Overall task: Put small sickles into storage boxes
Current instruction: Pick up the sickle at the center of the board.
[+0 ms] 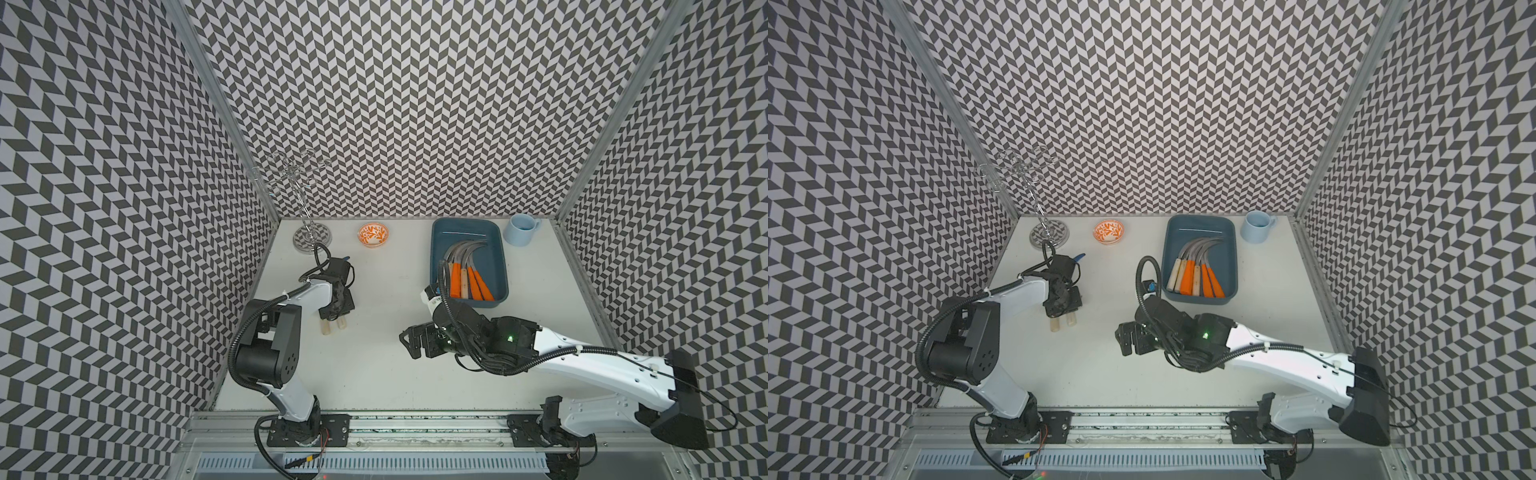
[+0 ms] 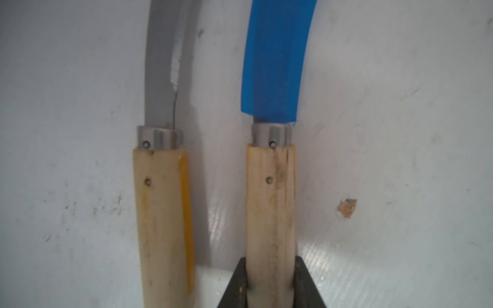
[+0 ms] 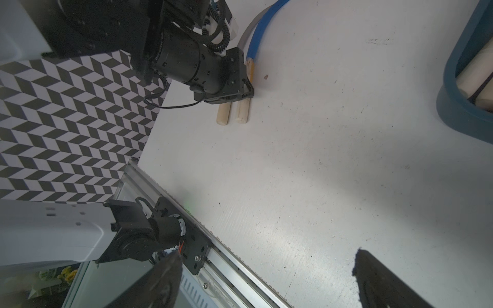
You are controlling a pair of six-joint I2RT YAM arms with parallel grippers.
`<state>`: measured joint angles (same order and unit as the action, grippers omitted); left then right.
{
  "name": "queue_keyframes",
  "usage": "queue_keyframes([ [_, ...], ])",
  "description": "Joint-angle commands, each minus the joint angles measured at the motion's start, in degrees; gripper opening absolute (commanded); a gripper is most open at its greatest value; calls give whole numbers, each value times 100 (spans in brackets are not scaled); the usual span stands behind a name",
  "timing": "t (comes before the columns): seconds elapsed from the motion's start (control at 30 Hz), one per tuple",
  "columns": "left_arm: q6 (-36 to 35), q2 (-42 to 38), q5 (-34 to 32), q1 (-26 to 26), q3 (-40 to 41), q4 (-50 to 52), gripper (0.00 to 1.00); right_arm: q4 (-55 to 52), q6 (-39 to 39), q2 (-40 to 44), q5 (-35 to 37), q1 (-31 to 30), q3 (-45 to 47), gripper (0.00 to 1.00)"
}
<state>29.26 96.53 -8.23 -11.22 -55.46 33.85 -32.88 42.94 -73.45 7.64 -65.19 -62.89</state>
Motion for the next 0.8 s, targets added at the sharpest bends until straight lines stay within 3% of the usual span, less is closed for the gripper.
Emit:
queue_keyframes([
  [0.0, -86, 47, -1, -92, -234, 204, 0, 183, 36, 99, 23, 166, 17, 99],
  [0.43, 187, 41, 88, -815, -865, 765, 0, -72, -62, 640, -62, 983, 284, 100],
  [0.77, 540, 307, 165, -1483, -1815, 1184, 0, -448, -269, 1117, -78, 1520, 366, 100],
])
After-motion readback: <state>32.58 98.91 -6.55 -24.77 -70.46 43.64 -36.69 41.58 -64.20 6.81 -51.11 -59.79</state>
